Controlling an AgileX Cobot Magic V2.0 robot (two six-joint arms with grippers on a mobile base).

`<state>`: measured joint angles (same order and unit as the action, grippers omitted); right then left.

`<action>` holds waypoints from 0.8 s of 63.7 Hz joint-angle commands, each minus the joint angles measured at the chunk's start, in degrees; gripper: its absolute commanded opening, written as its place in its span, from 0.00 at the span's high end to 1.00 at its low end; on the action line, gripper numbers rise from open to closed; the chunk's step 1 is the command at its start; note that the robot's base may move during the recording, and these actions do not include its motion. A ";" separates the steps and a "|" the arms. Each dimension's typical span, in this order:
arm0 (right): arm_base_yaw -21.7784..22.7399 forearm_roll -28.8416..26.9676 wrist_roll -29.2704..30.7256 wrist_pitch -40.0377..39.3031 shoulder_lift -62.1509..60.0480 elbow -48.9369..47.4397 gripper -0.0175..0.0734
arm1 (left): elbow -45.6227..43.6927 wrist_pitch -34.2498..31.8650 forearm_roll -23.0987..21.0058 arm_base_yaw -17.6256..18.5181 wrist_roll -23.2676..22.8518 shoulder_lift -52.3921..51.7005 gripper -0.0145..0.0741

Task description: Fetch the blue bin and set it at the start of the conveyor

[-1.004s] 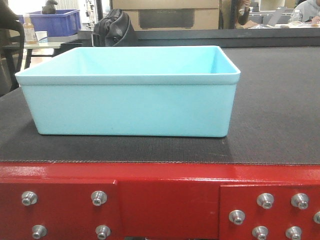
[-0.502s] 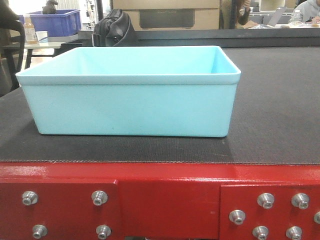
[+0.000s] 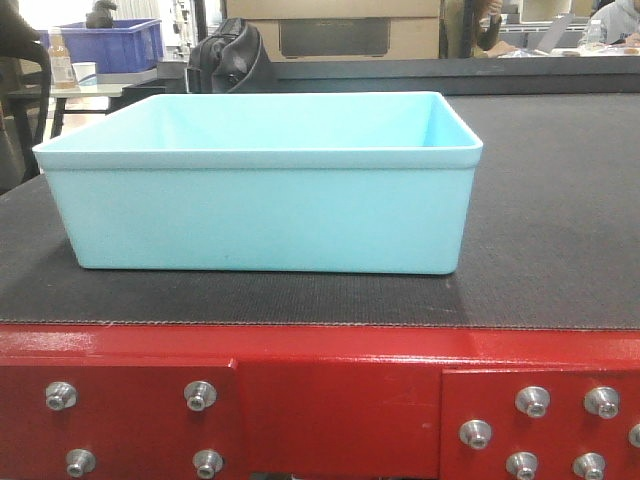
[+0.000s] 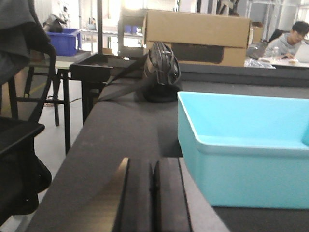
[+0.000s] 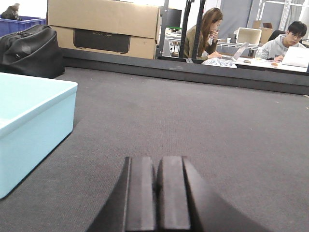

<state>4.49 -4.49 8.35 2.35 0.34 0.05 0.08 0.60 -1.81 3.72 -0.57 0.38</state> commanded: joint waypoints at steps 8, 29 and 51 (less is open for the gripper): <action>0.43 -0.06 0.18 -1.29 -0.34 -0.05 0.99 | -0.08 -1.56 0.03 -3.05 -0.82 -0.38 0.96; 0.43 -0.06 0.18 -1.29 -0.34 -0.05 0.99 | -0.08 0.82 1.08 -1.08 -0.59 -0.38 0.96; 0.43 -0.06 0.18 -1.29 -0.34 -0.05 0.99 | -0.08 0.17 1.08 -1.08 -0.59 -0.38 0.96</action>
<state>4.49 -4.49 8.35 2.35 0.34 0.05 0.08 1.62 -0.90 2.22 -1.02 0.34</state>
